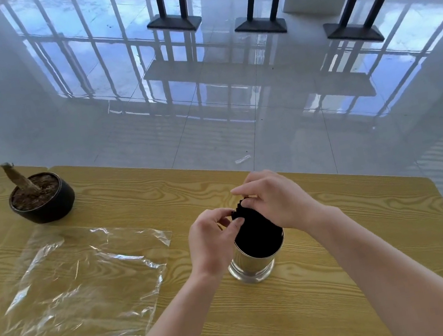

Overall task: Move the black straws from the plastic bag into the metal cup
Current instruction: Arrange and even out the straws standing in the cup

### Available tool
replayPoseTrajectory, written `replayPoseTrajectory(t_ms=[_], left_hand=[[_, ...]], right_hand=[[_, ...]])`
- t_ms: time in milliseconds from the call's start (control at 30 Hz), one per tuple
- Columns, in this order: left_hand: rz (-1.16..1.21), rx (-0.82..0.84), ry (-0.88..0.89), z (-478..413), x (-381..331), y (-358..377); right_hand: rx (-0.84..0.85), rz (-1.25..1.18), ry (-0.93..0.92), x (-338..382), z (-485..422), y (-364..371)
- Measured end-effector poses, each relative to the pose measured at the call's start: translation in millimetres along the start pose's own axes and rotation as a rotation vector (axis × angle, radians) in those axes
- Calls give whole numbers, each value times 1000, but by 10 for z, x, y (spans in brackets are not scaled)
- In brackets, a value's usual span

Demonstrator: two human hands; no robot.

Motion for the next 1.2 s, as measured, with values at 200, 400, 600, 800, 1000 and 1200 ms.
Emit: replayPoseTrajectory(t_ms=[200,400,600,800,1000,1200], left_hand=[[-23,1,11,-11,-7,13],[-32,6,3,-31,20,34],[-43,7,13,-38,7,38],[-32,10,21,-36,-21,40],[-29,12,13,-37,-26,29],[-51,22,20,-20,-21,20]], right_hand=[[78,34,-6,-16,-92,11],[47,27,10,-8,-124,-5],[-5,-16,-22,48,-116,-82],[-33,-40,-36,68,-144,-157],[-161,-182,-12,54,-115,-278],[-606,-494,-69,125,257,-986]])
Point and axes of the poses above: each hand's wrist, its own z-axis away from the middle knuckle, its own y-axis out of the palm, x = y × z, the point moved 8 cm from there along -z, towards the middle knuckle, and after that the axes turned 7 degrees about -z, right-handed, at the moved point
